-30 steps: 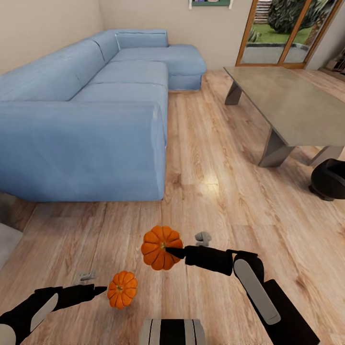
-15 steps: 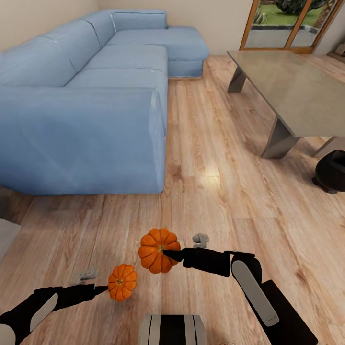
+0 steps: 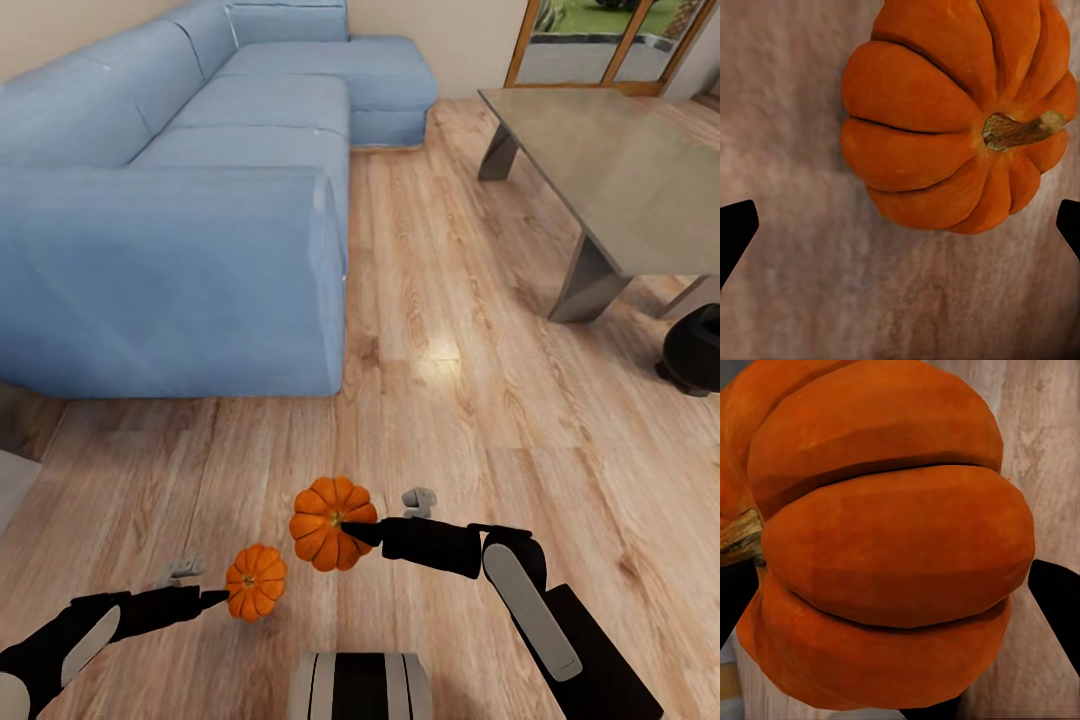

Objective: Place each of the two pumpkins and all three candles from the living room inside a cabinet in the living room (use any cabinet), then make sure every cabinet is closed, and position the cauldron so it is next to a table in the living room.

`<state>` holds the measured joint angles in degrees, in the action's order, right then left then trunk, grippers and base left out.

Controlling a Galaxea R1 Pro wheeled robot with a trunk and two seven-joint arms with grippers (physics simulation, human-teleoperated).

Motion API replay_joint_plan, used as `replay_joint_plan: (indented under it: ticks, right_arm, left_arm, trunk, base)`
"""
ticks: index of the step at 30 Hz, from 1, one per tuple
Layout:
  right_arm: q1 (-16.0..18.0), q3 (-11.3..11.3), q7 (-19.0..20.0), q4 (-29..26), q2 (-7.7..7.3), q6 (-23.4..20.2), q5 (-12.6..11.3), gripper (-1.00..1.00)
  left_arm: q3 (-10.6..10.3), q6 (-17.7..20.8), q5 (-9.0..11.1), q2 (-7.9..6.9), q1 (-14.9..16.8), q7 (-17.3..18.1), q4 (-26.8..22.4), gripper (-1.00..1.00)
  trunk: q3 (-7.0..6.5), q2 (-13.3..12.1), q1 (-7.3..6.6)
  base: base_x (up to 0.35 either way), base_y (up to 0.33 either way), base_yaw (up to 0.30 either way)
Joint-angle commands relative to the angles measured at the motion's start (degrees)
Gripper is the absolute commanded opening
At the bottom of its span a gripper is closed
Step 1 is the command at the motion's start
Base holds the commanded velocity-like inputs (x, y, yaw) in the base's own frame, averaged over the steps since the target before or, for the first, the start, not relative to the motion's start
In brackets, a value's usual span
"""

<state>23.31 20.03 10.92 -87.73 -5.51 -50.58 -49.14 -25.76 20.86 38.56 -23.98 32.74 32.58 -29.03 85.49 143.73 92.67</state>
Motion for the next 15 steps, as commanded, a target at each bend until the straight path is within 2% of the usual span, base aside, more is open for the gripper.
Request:
replay_joint_plan:
  ticks: [1, 10, 15]
  right_arm:
    - [0.05, 0.01, 0.36, 0.01, -0.03, -0.13, 0.34, -1.0]
    - [0.07, 0.01, 0.26, 0.1, -0.03, -0.13, 0.36, -1.0]
    - [0.06, 0.01, 0.25, 0.1, -0.03, -0.13, 0.36, -1.0]
  left_arm:
    - [-0.25, 0.42, 0.62, -0.08, 0.02, -0.02, -0.12, 1.0]
    - [0.19, 0.44, 0.64, -0.39, 0.04, 0.01, -0.23, 1.0]
    - [1.14, 0.63, 0.57, -0.4, 0.04, -0.05, -0.23, 1.0]
  trunk:
    - [0.26, 0.03, 0.01]
    - [0.48, 0.04, 0.04]
    - [0.48, 0.04, 0.04]
  base:
    - [0.0, 0.0, 0.0]
    - [0.003, 0.0, 0.0]
    - [0.18, 0.0, 0.0]
